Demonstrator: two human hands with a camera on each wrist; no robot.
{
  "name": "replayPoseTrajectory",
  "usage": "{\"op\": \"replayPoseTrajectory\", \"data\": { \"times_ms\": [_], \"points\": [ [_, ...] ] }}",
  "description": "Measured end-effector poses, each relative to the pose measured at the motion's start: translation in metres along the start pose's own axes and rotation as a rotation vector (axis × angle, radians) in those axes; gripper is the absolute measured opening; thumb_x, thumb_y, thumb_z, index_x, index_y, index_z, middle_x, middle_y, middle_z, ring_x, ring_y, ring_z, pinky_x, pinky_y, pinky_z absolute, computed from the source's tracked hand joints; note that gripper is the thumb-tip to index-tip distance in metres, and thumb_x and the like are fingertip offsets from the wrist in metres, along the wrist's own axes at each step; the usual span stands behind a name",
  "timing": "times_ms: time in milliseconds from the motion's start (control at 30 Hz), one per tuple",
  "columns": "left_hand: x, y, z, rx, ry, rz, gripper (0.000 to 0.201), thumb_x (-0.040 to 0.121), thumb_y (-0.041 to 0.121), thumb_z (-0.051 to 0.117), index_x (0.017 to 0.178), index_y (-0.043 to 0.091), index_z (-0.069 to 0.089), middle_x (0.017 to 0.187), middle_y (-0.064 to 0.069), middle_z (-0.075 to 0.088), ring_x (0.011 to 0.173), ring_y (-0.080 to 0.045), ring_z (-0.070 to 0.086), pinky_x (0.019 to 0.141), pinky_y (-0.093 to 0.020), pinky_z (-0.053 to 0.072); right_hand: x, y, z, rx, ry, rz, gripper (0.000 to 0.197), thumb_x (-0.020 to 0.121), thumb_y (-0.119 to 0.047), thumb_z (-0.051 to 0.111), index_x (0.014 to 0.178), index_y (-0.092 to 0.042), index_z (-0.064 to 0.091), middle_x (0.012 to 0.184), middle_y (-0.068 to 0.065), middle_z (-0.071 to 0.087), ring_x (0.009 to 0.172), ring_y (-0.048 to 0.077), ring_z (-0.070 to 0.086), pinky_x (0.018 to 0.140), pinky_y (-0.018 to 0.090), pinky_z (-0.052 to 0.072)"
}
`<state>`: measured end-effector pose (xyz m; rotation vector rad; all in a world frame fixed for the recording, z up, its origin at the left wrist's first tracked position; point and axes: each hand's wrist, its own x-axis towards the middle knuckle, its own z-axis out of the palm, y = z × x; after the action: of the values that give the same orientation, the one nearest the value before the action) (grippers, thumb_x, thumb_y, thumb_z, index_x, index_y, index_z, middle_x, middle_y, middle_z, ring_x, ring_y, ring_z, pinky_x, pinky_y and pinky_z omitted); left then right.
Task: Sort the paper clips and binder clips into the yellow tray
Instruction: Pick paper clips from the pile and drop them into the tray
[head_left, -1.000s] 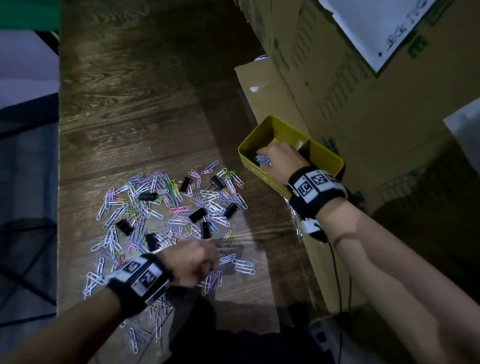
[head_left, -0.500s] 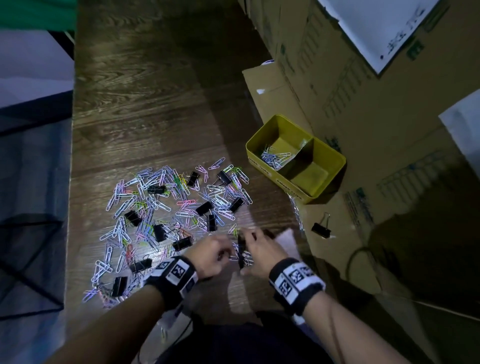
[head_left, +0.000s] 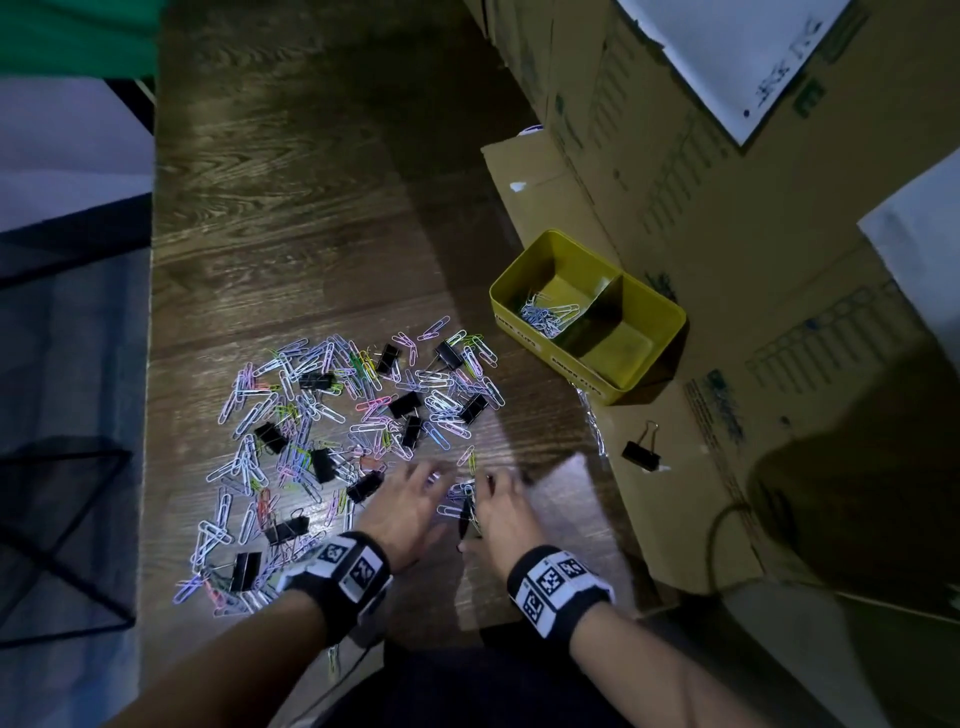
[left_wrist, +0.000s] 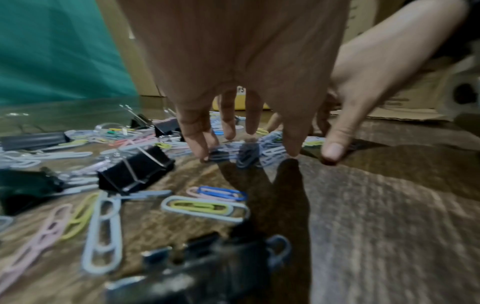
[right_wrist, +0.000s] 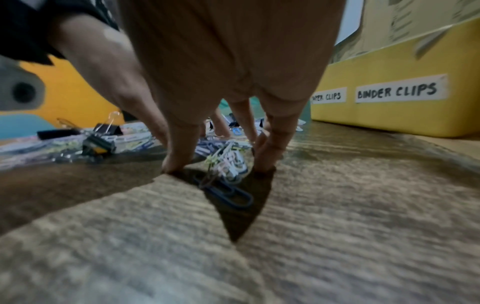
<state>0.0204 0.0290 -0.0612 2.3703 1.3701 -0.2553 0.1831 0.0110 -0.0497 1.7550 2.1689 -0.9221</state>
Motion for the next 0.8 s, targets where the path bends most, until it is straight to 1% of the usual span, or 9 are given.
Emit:
{"op": "replayPoseTrajectory", "data": {
  "times_ms": [67, 133, 267, 400, 433, 500, 633, 733, 800],
  "points": [
    [0.001, 0.008, 0.004, 0.021, -0.002, -0.008, 0.066, 0.058, 0.033, 0.081, 0.118, 0.019, 0.058, 0.113, -0.005, 0.06, 0.09, -0.028, 0.058, 0.077, -0.037, 0.055, 0.002, -0.001, -0.002, -0.044, 0.002, 0.004, 0.065, 0.087, -0.018, 0.061, 0.139, 0.002, 0.028, 0.131, 0.023, 0.038, 0.123, 0.04, 0.04, 0.105, 0.043, 0.035],
    [0.001, 0.014, 0.008, -0.022, 0.033, -0.018, 0.059, 0.05, 0.02, 0.085, 0.105, 0.016, 0.065, 0.1, -0.006, 0.064, 0.078, -0.027, 0.062, 0.065, -0.033, 0.057, 0.005, -0.001, -0.004, -0.029, -0.003, 0.014, 0.049, 0.089, -0.004, 0.052, 0.135, 0.0, 0.036, 0.13, 0.023, 0.043, 0.116, 0.038, 0.049, 0.097, 0.043, 0.043],
    [-0.002, 0.012, 0.019, -0.206, 0.079, 0.0, 0.032, 0.066, 0.007, 0.074, 0.096, 0.01, 0.067, 0.088, -0.008, 0.064, 0.075, -0.031, 0.064, 0.063, -0.035, 0.056, 0.01, 0.004, -0.005, -0.002, -0.021, -0.012, 0.036, 0.091, 0.003, 0.039, 0.124, -0.001, 0.051, 0.124, 0.021, 0.052, 0.109, 0.037, 0.056, 0.089, 0.042, 0.046],
    [-0.005, 0.005, 0.006, -0.353, 0.146, 0.031, 0.026, 0.077, 0.025, 0.06, 0.098, 0.014, 0.071, 0.093, -0.005, 0.071, 0.081, -0.022, 0.066, 0.078, -0.023, 0.047, 0.014, 0.013, -0.002, 0.171, -0.028, -0.024, 0.034, 0.091, -0.004, 0.05, 0.123, -0.01, 0.057, 0.118, 0.019, 0.06, 0.106, 0.033, 0.059, 0.089, 0.038, 0.049],
    [-0.004, 0.004, 0.003, -0.379, 0.162, 0.044, 0.026, 0.076, 0.026, 0.06, 0.096, 0.015, 0.072, 0.093, -0.004, 0.072, 0.083, -0.019, 0.066, 0.08, -0.018, 0.043, 0.014, 0.015, -0.002, 0.227, -0.018, 0.001, 0.034, 0.09, -0.006, 0.053, 0.122, -0.015, 0.06, 0.114, 0.017, 0.064, 0.103, 0.031, 0.062, 0.088, 0.036, 0.051],
    [-0.001, 0.001, -0.003, -0.436, 0.146, -0.023, 0.024, 0.075, 0.021, 0.068, 0.098, 0.017, 0.073, 0.096, -0.002, 0.073, 0.087, -0.016, 0.065, 0.084, -0.017, 0.043, 0.013, 0.019, -0.004, 0.354, 0.026, 0.092, 0.028, 0.087, -0.013, 0.064, 0.114, -0.019, 0.066, 0.103, 0.011, 0.07, 0.094, 0.024, 0.065, 0.084, 0.029, 0.052],
    [0.007, -0.005, -0.002, -0.449, 0.076, -0.286, 0.021, 0.072, 0.016, 0.074, 0.092, 0.021, 0.075, 0.092, 0.0, 0.073, 0.077, -0.015, 0.065, 0.075, -0.018, 0.044, 0.017, 0.025, -0.008, 0.557, 0.07, 0.176, 0.031, 0.077, -0.018, 0.076, 0.106, -0.011, 0.071, 0.094, 0.008, 0.072, 0.078, 0.014, 0.061, 0.075, 0.017, 0.047],
    [0.009, -0.009, -0.003, -0.525, 0.09, -0.335, 0.018, 0.07, 0.014, 0.075, 0.087, 0.017, 0.076, 0.08, -0.005, 0.074, 0.067, -0.015, 0.063, 0.07, -0.024, 0.05, 0.018, 0.03, -0.011, 0.684, 0.036, 0.19, 0.029, 0.072, -0.018, 0.08, 0.099, -0.012, 0.072, 0.087, 0.006, 0.072, 0.072, 0.012, 0.059, 0.075, 0.022, 0.052],
    [0.01, -0.013, -0.005, -0.616, 0.072, -0.358, 0.015, 0.069, 0.011, 0.078, 0.084, 0.013, 0.076, 0.075, -0.003, 0.072, 0.063, -0.013, 0.062, 0.067, -0.023, 0.05, 0.019, 0.036, -0.012, 0.793, 0.004, 0.199, 0.023, 0.07, -0.018, 0.082, 0.091, -0.014, 0.072, 0.078, 0.003, 0.07, 0.069, 0.013, 0.06, 0.075, 0.028, 0.054]
  ]
}}
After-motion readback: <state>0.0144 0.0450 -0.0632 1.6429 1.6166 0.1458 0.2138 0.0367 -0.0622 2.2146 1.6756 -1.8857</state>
